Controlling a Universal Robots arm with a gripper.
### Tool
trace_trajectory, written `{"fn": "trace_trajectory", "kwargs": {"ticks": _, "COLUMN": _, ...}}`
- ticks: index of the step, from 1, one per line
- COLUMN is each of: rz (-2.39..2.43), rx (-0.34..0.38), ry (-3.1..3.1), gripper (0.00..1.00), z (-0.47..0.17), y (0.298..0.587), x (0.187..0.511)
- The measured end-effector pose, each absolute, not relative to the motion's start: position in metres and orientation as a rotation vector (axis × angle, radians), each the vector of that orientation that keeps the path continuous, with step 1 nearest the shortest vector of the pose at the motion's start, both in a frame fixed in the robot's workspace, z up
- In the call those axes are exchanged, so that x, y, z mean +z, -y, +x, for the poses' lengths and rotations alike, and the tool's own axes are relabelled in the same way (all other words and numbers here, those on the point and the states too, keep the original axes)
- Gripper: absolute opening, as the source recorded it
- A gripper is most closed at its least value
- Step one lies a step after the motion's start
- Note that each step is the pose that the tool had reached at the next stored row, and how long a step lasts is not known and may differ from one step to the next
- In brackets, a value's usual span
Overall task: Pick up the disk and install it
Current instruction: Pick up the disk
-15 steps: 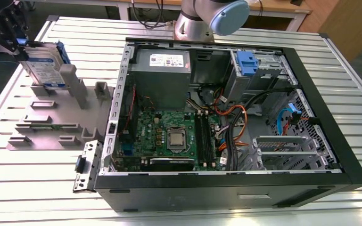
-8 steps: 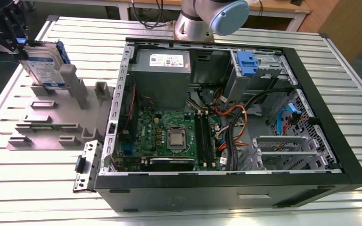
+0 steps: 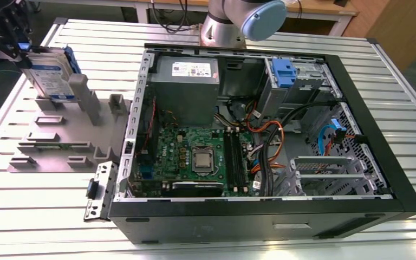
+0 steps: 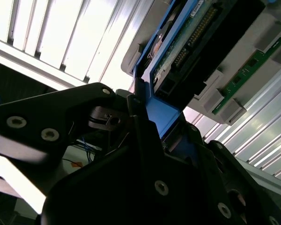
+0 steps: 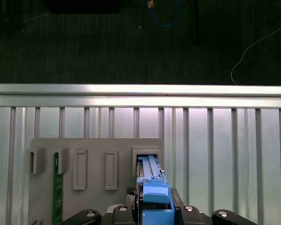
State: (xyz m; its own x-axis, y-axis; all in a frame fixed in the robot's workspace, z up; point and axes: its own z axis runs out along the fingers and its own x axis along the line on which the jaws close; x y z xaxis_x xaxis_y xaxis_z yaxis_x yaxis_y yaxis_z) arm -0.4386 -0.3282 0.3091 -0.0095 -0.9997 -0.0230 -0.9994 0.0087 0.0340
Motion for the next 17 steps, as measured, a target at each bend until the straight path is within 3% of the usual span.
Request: {"fn": "trace_trajectory", "kwargs": {"ticks": 17, "rz": 2.205, "rx": -0.063, "ry": 2.225, "gripper": 0.37, "z": -0.4386, "y": 0.3282, "x": 0.3162}}
